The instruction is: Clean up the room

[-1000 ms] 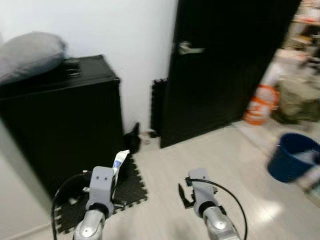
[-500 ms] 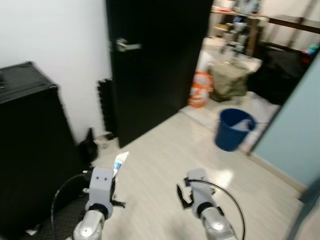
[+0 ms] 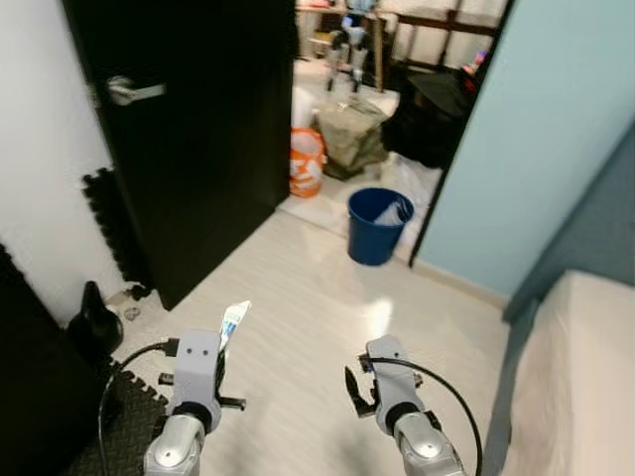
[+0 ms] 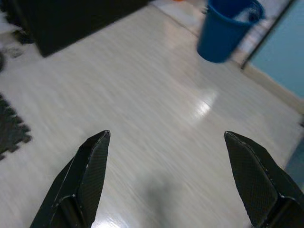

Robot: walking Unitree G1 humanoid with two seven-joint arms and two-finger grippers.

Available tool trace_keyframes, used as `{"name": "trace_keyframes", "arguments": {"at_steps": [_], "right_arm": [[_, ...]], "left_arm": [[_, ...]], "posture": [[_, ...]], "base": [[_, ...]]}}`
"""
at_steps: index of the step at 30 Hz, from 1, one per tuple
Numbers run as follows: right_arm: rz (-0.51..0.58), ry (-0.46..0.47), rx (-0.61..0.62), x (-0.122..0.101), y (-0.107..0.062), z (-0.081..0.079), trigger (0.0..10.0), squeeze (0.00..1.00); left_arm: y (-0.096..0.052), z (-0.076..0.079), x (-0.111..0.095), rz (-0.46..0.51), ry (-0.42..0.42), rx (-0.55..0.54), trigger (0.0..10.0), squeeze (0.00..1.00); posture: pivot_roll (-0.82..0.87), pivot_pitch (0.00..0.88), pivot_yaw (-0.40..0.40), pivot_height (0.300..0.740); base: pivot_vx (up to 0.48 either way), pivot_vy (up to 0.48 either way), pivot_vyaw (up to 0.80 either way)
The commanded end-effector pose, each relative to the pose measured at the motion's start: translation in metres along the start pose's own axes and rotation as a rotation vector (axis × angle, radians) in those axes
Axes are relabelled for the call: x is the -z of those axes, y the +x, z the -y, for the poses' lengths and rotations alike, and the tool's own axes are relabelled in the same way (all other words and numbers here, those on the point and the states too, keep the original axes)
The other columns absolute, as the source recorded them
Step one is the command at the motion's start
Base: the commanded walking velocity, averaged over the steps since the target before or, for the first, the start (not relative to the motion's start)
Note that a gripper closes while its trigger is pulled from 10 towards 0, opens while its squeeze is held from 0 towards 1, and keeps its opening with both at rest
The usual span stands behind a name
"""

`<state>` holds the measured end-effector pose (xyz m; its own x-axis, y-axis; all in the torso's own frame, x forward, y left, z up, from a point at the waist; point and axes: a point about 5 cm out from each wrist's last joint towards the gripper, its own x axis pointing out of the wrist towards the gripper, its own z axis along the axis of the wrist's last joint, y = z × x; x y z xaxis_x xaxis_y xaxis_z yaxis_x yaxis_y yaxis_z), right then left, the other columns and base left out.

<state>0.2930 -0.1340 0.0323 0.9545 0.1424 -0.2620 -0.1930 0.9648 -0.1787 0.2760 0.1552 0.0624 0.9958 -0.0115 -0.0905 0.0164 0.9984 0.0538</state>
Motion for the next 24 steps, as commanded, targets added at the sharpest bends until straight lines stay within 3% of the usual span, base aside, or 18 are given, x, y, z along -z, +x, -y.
{"name": "trace_keyframes", "arguments": {"at_steps": [1,7,24], "right_arm": [[-0.018,-0.002,0.004,0.0038,-0.0012,0.0019,10.0,0.0],[-0.012,-0.032,-0.002,0.0027,-0.0009,0.0024,10.0,0.0],[0.004,-0.059,-0.047,0.0012,-0.0005,-0.0069,10.0,0.0]], "left_arm": [[-0.002,0.0028,0.0024,-0.011,-0.003,0.009,10.0,0.0],[-0.0016,0.0029,0.0018,-0.009,-0.003,0.008,10.0,0.0],[-0.0002,-0.0004,-0.0035,0.019,-0.021,-0.019,10.0,0.0]], "posture": [[-0.01,0.126,-0.013,0.74],[-0.01,0.126,-0.013,0.74],[-0.01,0.126,-0.017,0.74]], "base": [[0.0,0.0,-0.8],[0.0,0.0,-0.74],[0.0,0.0,0.0]]}}
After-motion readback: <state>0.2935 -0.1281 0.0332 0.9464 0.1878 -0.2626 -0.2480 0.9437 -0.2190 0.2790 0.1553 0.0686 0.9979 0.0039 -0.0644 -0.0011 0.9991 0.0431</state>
